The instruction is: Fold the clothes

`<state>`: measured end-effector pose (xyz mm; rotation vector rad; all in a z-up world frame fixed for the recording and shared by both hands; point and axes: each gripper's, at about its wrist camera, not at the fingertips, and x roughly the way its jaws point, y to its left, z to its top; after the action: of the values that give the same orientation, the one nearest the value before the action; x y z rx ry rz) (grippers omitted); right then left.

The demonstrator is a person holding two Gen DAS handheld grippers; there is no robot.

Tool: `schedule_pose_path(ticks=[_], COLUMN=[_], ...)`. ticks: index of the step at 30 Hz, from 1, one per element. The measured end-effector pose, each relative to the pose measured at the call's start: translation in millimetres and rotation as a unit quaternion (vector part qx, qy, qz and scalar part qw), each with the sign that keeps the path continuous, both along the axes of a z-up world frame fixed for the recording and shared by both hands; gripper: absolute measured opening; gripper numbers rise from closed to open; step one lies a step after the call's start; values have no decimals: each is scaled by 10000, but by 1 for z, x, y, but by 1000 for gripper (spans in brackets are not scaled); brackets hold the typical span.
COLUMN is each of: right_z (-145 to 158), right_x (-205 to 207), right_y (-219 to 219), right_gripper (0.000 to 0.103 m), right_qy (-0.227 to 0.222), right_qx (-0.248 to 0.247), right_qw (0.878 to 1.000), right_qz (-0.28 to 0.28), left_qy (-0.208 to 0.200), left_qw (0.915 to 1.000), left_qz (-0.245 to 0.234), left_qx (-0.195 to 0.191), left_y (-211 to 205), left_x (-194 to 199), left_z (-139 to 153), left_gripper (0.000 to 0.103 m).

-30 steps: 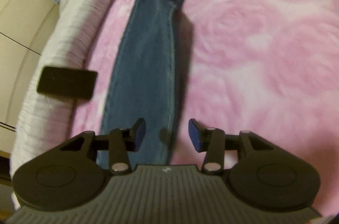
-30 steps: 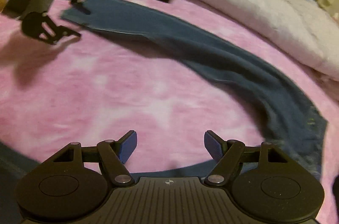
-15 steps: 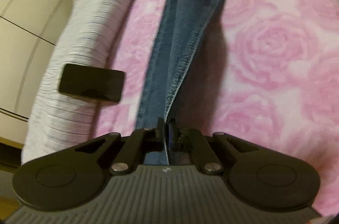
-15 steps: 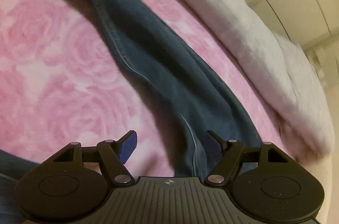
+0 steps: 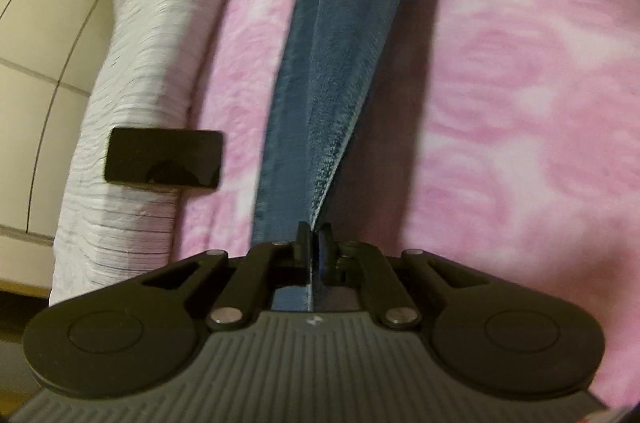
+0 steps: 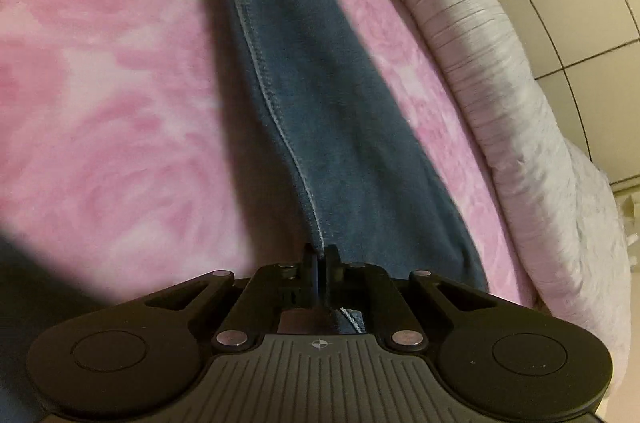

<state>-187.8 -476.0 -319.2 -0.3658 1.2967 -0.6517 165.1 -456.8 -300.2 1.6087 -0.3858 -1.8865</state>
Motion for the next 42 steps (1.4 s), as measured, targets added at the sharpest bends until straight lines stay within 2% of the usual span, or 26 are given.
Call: schedule_pose_path(ticks=[2,5,9,12,14,16,18,20,21,23,26,32,34,37,42], right_z=[6,-3,-3,-7,-4,6,16,26,31,37,36,29,25,17,-10], right_x=[-13,-17,-8,5,15,8,1,-6,-9,-22,-57,-132,-157,-195,-268], right_y=[16,21,18,21,27,45,64,83,92,114,149,190,195,193,170], right_gripper=[3,3,3,5,14,19,30,65,69,70,70,70,70,70,70], right_qy=[51,146,38,120,-25,-246,-464,-681,-788,-838,-440,329,477,664,769], right_qx=[70,135,85,-63,41,189,334,479,551,608,562,428,389,337,29], right_qw=[9999,9997,10000,9999,9996,9972,9924,9851,9805,9723,9662,9647,9676,9750,9888], right_qz=[112,143,37,-65,-273,-676,-1093,-1507,-1713,-2096,-2478,-2579,-2450,-2093,-1282], left_qy=[-81,-187,-258,-177,-40,112,265,429,503,616,784,1113,1214,1185,897], left_qw=[9996,9987,9969,9946,9923,9899,9887,9886,9892,9921,9944,9916,9888,9878,9920], left_qz=[-148,-19,502,877,1113,1280,1346,1303,1234,926,461,-471,-758,-933,-858], left_qx=[216,474,547,524,551,592,602,617,615,587,544,455,430,394,217], left_y=[19,33,35,36,39,47,60,77,86,104,130,182,199,208,211], left_x=[-3,-2,22,38,44,47,47,39,32,2,-41,-128,-159,-227,-343], left_z=[-6,-22,-32,-28,-20,-10,2,15,20,24,29,41,43,35,6], left_gripper=[3,6,6,6,6,9,13,15,16,22,25,27,27,27,27])
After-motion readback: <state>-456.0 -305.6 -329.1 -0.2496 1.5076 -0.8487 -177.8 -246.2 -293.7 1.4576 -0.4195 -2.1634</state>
